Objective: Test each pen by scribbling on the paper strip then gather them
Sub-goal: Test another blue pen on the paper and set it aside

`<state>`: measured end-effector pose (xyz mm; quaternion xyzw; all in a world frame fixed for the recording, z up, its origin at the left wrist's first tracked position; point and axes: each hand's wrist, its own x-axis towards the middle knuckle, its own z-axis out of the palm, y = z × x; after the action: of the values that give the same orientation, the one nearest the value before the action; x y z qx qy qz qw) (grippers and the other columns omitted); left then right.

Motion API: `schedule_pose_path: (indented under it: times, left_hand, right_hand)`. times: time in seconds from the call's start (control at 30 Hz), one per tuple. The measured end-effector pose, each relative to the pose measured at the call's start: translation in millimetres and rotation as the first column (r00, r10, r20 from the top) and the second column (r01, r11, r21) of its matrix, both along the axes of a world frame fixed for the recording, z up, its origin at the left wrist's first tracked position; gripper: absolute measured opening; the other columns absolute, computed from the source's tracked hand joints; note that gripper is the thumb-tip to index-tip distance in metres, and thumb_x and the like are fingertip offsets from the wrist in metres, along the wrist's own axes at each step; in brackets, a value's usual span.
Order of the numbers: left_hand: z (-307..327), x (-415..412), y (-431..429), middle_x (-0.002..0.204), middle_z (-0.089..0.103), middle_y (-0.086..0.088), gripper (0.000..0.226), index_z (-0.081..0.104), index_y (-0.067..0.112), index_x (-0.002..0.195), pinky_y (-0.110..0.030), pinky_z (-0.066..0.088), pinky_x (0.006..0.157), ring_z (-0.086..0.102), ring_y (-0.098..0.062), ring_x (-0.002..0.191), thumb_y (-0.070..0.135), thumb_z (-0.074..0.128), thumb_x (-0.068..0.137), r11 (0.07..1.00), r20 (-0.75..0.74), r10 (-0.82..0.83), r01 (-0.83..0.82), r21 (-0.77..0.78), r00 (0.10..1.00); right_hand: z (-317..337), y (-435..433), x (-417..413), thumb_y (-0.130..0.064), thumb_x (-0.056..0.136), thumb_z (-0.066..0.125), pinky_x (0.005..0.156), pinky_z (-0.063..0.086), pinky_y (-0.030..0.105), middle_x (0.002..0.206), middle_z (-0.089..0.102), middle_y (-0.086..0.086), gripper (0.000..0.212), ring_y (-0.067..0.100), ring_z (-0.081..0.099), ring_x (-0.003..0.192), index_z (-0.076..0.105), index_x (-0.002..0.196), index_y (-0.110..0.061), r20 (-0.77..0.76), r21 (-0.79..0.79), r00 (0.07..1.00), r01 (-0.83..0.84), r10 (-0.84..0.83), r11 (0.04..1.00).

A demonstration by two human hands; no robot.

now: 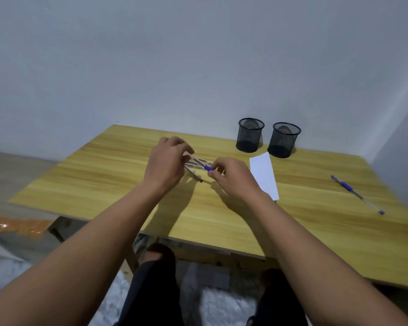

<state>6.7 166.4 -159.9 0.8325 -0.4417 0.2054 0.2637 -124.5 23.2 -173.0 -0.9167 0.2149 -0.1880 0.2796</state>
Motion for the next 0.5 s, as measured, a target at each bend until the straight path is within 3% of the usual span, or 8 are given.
schedule_pose_path:
  times: [0.07,0.13,0.23,0.3,0.43,0.5]
  left_hand:
    - [7.6,-11.2,-8.3,0.125,0.06,-0.004,0.036,0.062,0.02,0.125,-0.037,0.046,0.093,0.051,-0.025,0.116,0.016,0.068,0.09,0.987,-0.057,0.003,-0.012,-0.163,0.998]
    - [10.4,-24.9,-17.1,0.123,0.06,-0.002,0.042,0.054,0.022,0.132,-0.033,0.047,0.091,0.055,-0.018,0.112,0.02,0.066,0.092,0.956,-0.218,-0.046,-0.02,-0.291,0.975]
    - [10.3,-37.4,-33.2,0.1,0.07,0.003,0.023,0.067,0.02,0.118,-0.032,0.055,0.078,0.066,-0.011,0.09,0.025,0.062,0.096,0.957,-0.454,-0.178,0.048,-0.285,0.873]
    - [8.3,-41.2,-43.4,0.087,0.074,0.004,0.017,0.075,0.019,0.101,-0.03,0.055,0.078,0.07,-0.015,0.085,0.028,0.063,0.095,0.956,-0.532,-0.224,0.078,-0.284,0.817]
    - [10.4,-46.8,-60.5,0.083,0.075,-0.009,0.011,0.076,0.012,0.097,-0.027,0.056,0.062,0.071,-0.023,0.072,0.017,0.074,0.088,0.875,-0.693,-0.406,0.034,-0.483,0.596]
    - [14.6,-46.2,-66.1,0.08,0.074,-0.007,0.011,0.076,0.011,0.096,-0.02,0.051,0.056,0.068,-0.018,0.064,0.013,0.077,0.085,0.866,-0.687,-0.418,0.031,-0.5,0.595]
  right_hand:
    - [7.1,-1.7,0.7,-0.027,0.095,0.068,0.059,0.042,0.029,0.082,0.067,-0.001,0.01,0.013,0.057,0.071,0.069,0.096,-0.017,0.113,0.155,0.992,0.03,-0.048,0.987]
    - [13.8,-5.5,-0.5,-0.025,0.094,0.068,0.061,0.044,0.028,0.081,0.069,-0.001,0.008,0.013,0.06,0.069,0.065,0.096,-0.018,0.206,0.317,0.969,0.063,-0.134,0.946]
    - [24.6,-12.9,-5.1,-0.016,0.093,0.068,0.07,0.057,0.037,0.088,0.075,0.005,0.013,0.02,0.069,0.076,0.063,0.106,-0.014,0.306,0.567,0.919,0.032,-0.247,0.823]
    - [32.3,-18.4,-9.3,-0.005,0.092,0.067,0.078,0.062,0.035,0.09,0.074,0.01,0.014,0.019,0.072,0.08,0.063,0.106,-0.004,0.361,0.722,0.875,-0.044,-0.321,0.691]
    - [38.2,-28.4,-17.9,-0.001,0.092,0.066,0.076,0.063,0.031,0.096,0.077,0.014,0.007,0.021,0.077,0.088,0.065,0.097,-0.006,0.36,0.834,0.843,-0.1,-0.4,0.542]
    - [37.7,-33.9,-21.6,-0.002,0.091,0.067,0.077,0.063,0.034,0.096,0.076,0.015,0.008,0.023,0.076,0.089,0.065,0.095,-0.008,0.354,0.857,0.836,-0.11,-0.42,0.503]
